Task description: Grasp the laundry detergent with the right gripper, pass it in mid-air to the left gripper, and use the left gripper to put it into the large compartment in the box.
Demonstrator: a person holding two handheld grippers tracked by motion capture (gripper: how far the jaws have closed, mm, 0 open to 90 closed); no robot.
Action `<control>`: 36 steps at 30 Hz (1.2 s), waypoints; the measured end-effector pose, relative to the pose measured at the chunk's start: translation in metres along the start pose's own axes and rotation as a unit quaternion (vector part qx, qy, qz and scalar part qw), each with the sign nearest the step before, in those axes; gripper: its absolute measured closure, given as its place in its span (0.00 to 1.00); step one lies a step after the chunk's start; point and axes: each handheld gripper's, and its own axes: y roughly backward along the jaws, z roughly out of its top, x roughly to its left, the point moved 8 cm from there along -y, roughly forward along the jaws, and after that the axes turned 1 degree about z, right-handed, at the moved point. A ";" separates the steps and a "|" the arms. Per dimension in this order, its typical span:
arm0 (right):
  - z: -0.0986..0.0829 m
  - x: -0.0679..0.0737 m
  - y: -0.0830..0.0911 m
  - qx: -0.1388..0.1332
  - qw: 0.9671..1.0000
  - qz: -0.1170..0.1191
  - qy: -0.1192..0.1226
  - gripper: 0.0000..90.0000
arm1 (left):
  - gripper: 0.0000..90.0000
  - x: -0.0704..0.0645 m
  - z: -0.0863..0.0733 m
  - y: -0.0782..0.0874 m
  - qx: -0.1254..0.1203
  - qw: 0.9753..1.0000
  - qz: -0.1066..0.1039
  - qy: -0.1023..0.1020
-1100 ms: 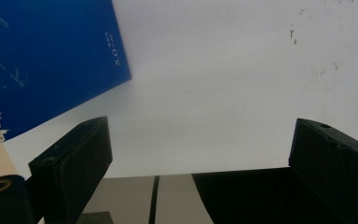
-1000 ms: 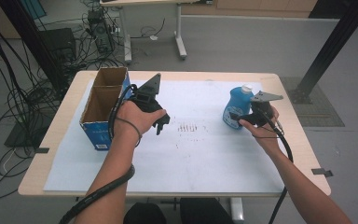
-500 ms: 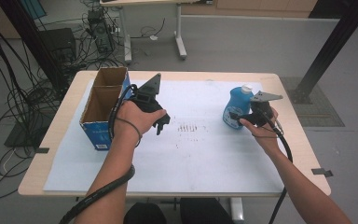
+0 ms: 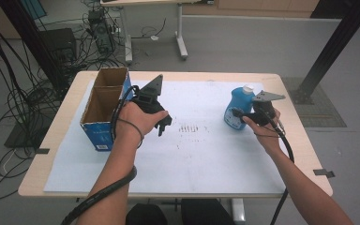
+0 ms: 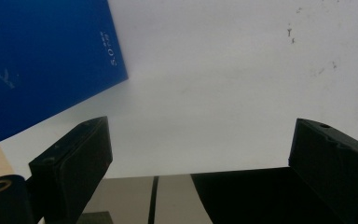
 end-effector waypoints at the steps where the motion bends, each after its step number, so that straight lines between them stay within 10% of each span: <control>1: 0.000 0.001 -0.001 0.002 1.000 0.001 0.002 0.33 | 0.07 0.000 0.000 0.000 0.000 1.000 0.000 0.000; 36: -0.001 0.004 -0.002 -0.011 1.000 0.026 -0.005 0.47 | 0.07 0.000 -0.001 0.002 -0.005 1.000 0.001 0.003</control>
